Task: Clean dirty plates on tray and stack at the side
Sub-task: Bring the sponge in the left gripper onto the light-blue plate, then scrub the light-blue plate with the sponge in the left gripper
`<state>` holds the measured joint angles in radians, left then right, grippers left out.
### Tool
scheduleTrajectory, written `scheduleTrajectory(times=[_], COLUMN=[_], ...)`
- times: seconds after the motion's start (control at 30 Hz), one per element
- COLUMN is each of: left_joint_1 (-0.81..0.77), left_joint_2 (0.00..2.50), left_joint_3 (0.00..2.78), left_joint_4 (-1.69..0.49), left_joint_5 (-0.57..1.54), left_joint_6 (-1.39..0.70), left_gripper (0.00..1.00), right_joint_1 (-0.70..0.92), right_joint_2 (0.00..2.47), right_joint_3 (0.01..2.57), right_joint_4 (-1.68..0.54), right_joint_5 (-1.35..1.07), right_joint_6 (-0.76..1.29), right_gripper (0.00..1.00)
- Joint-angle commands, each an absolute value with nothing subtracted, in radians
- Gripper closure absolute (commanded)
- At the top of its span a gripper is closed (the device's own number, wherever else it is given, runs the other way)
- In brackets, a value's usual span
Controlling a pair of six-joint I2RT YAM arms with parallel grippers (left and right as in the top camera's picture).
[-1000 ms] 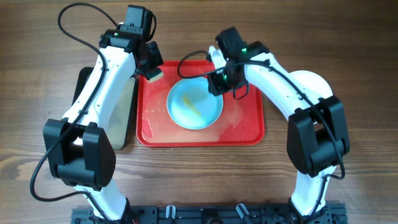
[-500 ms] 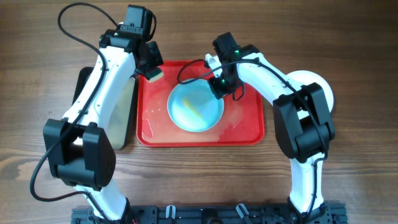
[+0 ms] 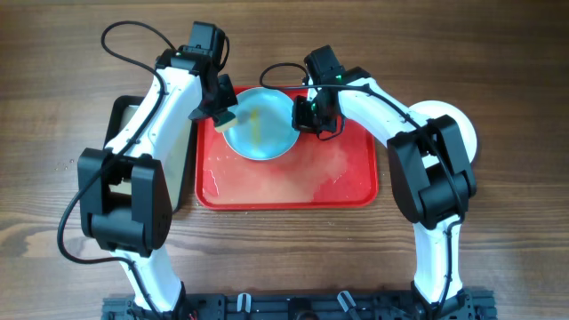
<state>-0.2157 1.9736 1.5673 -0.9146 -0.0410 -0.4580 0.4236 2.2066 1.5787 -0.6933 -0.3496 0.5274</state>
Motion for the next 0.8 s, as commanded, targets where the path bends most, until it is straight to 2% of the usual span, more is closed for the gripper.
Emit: scheduleTrajectory(times=[0.0,0.2,0.43,0.57,0.63,0.67,0.77], left_joint_1=[-0.231,-0.295,-0.333,-0.367,-0.39,-0.398,-0.398], left_joint_2=[1.982,2.065,2.172,2.173,2.173,2.173,2.173], left_joint_3=[1.568,1.568,1.568,1.568,1.568,1.568,1.568], left_joint_4=[-0.865,-0.833,-0.896,-0.919,-0.949,-0.952,-0.892], left_joint_5=[0.007,0.016,0.084,0.456,0.531,0.521,0.289], left_joint_6=[-0.44,-0.158,-0.078,0.119,0.18,0.179,0.006], left_gripper=[0.96,0.96,0.96,0.96,0.96,0.96,0.96], right_joint_1=[0.431,0.431,0.43,0.43,0.43,0.43,0.43], right_joint_2=[2.252,2.252,2.252,2.252,2.252,2.252,2.252], right_joint_3=[1.553,1.553,1.553,1.553,1.553,1.553,1.553], right_joint_4=[-0.689,-0.688,-0.688,-0.688,-0.688,-0.688,-0.688], right_joint_5=[-0.39,-0.393,-0.393,-0.393,-0.393,-0.393,-0.394], right_joint_6=[0.515,0.497,0.48,0.48,0.478,0.478,0.475], right_gripper=[0.96,0.96,0.96,0.96,0.96,0.96,0.96])
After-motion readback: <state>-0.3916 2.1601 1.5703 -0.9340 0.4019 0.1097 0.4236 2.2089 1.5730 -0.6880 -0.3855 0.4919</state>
